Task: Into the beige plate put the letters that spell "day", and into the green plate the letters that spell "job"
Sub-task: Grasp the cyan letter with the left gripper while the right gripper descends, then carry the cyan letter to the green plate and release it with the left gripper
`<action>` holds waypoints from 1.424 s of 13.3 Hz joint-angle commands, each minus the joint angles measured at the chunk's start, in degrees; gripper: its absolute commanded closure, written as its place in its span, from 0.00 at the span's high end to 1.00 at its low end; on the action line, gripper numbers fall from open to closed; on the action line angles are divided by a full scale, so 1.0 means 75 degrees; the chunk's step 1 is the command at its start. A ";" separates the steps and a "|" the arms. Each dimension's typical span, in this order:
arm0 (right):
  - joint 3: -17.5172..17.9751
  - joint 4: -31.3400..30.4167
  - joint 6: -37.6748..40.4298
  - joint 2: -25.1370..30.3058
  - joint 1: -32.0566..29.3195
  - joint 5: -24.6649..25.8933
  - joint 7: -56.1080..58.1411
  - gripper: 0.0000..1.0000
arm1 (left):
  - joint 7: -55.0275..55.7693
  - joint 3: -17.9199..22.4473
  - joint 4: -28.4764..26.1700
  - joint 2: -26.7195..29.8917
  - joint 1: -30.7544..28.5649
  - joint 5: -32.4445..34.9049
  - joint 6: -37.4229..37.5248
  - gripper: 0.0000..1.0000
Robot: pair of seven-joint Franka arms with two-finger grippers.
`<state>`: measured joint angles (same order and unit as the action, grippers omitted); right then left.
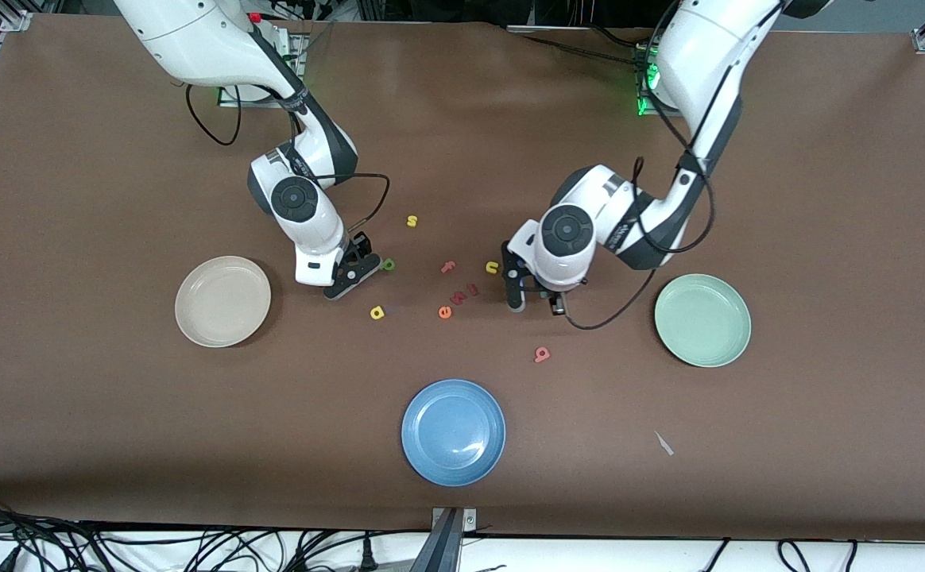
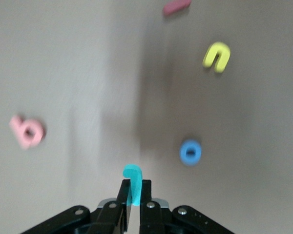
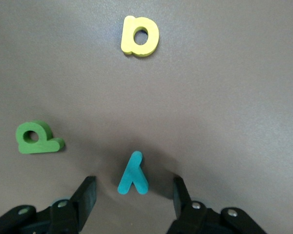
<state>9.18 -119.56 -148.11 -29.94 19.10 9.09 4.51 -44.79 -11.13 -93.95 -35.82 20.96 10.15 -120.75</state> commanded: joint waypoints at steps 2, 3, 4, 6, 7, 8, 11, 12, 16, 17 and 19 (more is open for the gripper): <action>-0.0017 0.0004 -0.0127 -0.0016 0.0020 0.0124 0.0020 0.61 | -0.0249 -0.0040 -0.0141 0.0568 -0.0860 0.0111 0.0887 0.00; -0.0017 0.0004 -0.0127 -0.0016 0.0020 0.0124 0.0020 0.61 | -0.0401 -0.0040 -0.0141 0.0604 -0.1140 0.0111 0.1039 0.00; -0.0005 0.0004 -0.0127 -0.0016 0.0020 0.0124 0.0031 0.58 | -0.0588 -0.0040 -0.0141 0.0604 -0.1491 0.0100 0.1064 0.00; -0.0017 0.0016 -0.0127 -0.0016 0.0020 0.0124 0.0031 0.55 | -0.1069 -0.0040 -0.0176 0.0604 -0.1984 0.0100 0.1076 0.00; -0.0017 0.0039 -0.0127 -0.0016 0.0020 0.0124 0.0031 0.55 | -0.1187 -0.0040 -0.0187 0.0581 -0.2300 0.0111 0.1064 0.00; -0.0017 0.0039 -0.0127 -0.0016 0.0020 0.0124 0.0031 0.54 | -0.1350 -0.0028 -0.0199 0.0569 -0.2431 0.0123 0.1064 0.00; -0.0005 0.0039 -0.0127 -0.0016 0.0020 0.0124 0.0008 0.53 | -0.1715 -0.0028 -0.0281 0.0464 -0.3110 0.0158 0.0948 0.00; -0.0005 0.0039 -0.0127 -0.0016 0.0020 0.0124 -0.0004 0.51 | -0.1715 -0.0028 -0.0316 0.0359 -0.3355 0.0205 0.0843 0.00; -0.0005 0.0039 -0.0127 -0.0016 0.0032 0.0124 -0.0004 0.45 | -0.1936 -0.0028 -0.1147 0.0323 -0.4128 0.0228 0.0127 0.00; -0.0005 0.0039 -0.0127 -0.0016 0.0055 0.0124 -0.0015 0.43 | -0.2158 -0.0028 -0.1183 0.0265 -0.4305 0.0228 0.0080 0.00; -0.0005 0.0039 -0.0127 -0.0016 0.0055 0.0124 -0.0027 0.41 | -0.2359 -0.0028 -0.1184 0.0043 -0.4494 0.0228 -0.0200 0.00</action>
<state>9.03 -119.22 -148.25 -29.74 19.12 9.34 4.51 -60.66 -10.48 -102.30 -34.80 -10.88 10.21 -120.33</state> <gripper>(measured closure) 0.573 0.921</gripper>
